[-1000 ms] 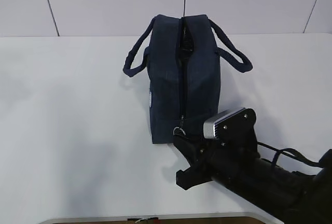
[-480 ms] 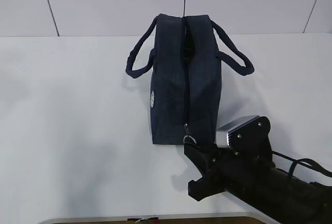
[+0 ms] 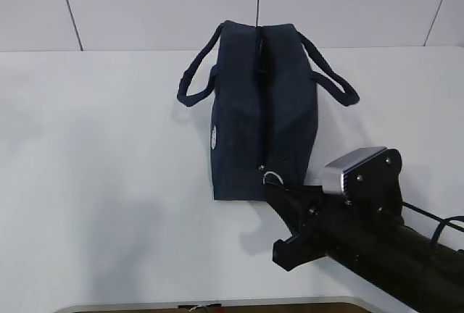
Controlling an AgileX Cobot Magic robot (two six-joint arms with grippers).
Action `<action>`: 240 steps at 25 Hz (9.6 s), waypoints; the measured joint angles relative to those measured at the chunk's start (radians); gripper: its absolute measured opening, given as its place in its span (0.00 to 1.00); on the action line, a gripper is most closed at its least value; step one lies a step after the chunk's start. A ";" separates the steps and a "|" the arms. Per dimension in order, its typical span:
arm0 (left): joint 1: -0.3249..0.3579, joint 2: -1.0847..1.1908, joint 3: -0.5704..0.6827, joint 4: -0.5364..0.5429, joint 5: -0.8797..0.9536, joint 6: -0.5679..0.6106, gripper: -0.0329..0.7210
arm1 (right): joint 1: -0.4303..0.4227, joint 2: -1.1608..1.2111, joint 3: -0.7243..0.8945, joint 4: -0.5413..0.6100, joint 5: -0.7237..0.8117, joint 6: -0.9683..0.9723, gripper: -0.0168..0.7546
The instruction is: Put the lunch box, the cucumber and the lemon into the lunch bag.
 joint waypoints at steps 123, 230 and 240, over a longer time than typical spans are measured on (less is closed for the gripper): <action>-0.221 0.536 0.320 -0.854 -0.784 1.209 0.47 | 0.000 -0.319 -0.816 0.172 1.560 -0.043 0.03; -0.064 0.493 0.118 -0.504 -0.225 0.652 0.46 | -0.244 0.195 -1.406 0.118 1.791 -0.112 0.03; -0.047 0.495 -0.078 -0.467 -0.202 0.619 0.48 | -0.244 0.195 -1.437 0.120 1.824 -0.127 0.03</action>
